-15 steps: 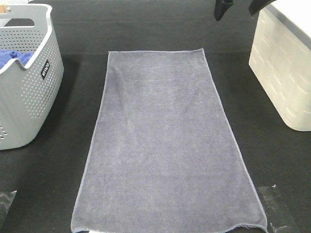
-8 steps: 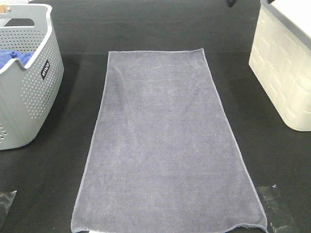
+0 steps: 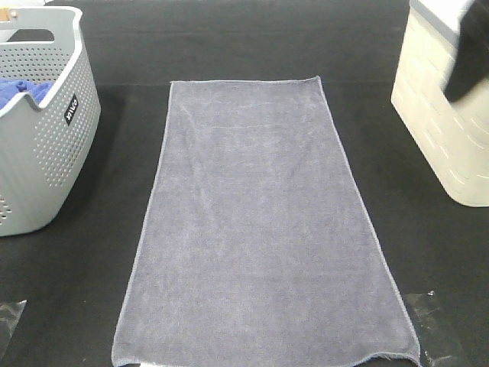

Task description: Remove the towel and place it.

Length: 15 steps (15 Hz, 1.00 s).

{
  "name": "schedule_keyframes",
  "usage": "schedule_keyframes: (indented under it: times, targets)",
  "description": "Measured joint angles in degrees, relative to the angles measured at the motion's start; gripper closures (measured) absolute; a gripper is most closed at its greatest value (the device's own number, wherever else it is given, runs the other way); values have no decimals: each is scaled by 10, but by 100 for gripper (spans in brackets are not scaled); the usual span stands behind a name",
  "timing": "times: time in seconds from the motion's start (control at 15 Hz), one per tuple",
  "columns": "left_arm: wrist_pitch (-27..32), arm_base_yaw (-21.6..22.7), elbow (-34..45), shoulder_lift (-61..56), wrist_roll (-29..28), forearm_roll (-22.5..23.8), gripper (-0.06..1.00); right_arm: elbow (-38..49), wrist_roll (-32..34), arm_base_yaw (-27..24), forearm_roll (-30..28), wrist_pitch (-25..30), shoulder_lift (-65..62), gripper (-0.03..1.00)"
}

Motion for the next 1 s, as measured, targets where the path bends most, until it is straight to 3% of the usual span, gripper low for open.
schedule_keyframes:
  times: [0.33,0.47,0.67,0.8,1.0]
  targets:
    - [3,0,311,-289,-2,-3,10,272,0,0,0,1,-242,13]
    - [5,0,388,-378,-1,-17,10,341,0,0,0,-1,-319,13]
    - [-23,0,441,-465,14,-24,10,391,0,0,0,-18,-398,13]
    - [-86,0,452,-529,53,-57,10,412,0,0,-2,-48,-483,13]
    - [-100,0,470,-544,128,-113,10,431,0,0,-14,-78,-567,13]
